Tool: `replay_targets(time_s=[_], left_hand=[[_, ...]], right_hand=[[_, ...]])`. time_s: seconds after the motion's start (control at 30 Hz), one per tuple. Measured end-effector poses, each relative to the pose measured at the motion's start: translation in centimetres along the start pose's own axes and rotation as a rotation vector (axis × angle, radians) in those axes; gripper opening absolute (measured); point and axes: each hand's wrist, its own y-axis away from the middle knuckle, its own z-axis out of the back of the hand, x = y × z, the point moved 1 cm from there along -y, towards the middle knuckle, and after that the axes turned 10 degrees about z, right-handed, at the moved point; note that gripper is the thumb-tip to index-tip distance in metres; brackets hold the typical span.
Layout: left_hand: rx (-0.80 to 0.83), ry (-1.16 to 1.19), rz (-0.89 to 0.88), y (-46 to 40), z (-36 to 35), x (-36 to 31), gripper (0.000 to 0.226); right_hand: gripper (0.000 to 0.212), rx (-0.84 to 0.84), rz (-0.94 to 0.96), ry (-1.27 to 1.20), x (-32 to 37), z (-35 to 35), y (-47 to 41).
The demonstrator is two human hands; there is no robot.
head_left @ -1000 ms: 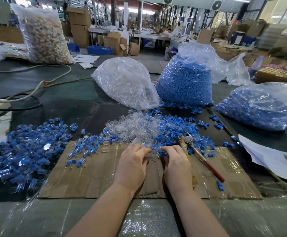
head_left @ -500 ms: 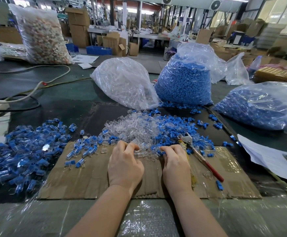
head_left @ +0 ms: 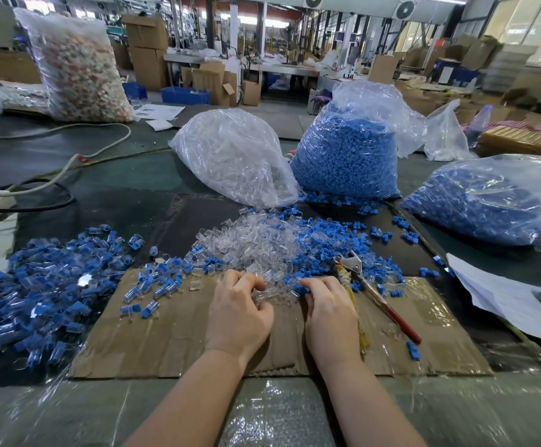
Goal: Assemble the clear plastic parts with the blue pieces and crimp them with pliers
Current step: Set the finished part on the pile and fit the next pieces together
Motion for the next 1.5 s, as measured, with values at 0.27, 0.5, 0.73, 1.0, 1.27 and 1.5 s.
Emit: replay_targets(time_s=[0.27,0.5,0.73,1.0,1.27,1.5], left_hand=[[0.018,0.021,-0.108,0.1,0.0,-0.3,0.005],[0.015,0.124,-0.104,0.3,0.3,-0.5,0.005],[0.017,0.121,-0.093,0.0,0.3,-0.5,0.020],[0.031,0.170,-0.106,0.0,0.5,-0.4,0.009],[0.079,0.217,-0.032,-0.1,0.4,0.1,0.026],[0.136,0.244,0.022,-0.2,0.3,0.2,0.025]], right_hand=[[0.039,-0.018,0.034,-0.063,0.3,0.5,0.1],[0.018,-0.046,0.051,-0.174,0.3,0.6,0.1],[0.037,-0.046,0.055,-0.119,0.4,0.6,0.1],[0.018,-0.124,0.068,-0.136,0.6,1.0,0.1],[0.014,-0.164,0.107,-0.203,0.5,1.3,0.2],[0.008,-0.163,0.183,-0.289,0.9,1.4,0.3]])
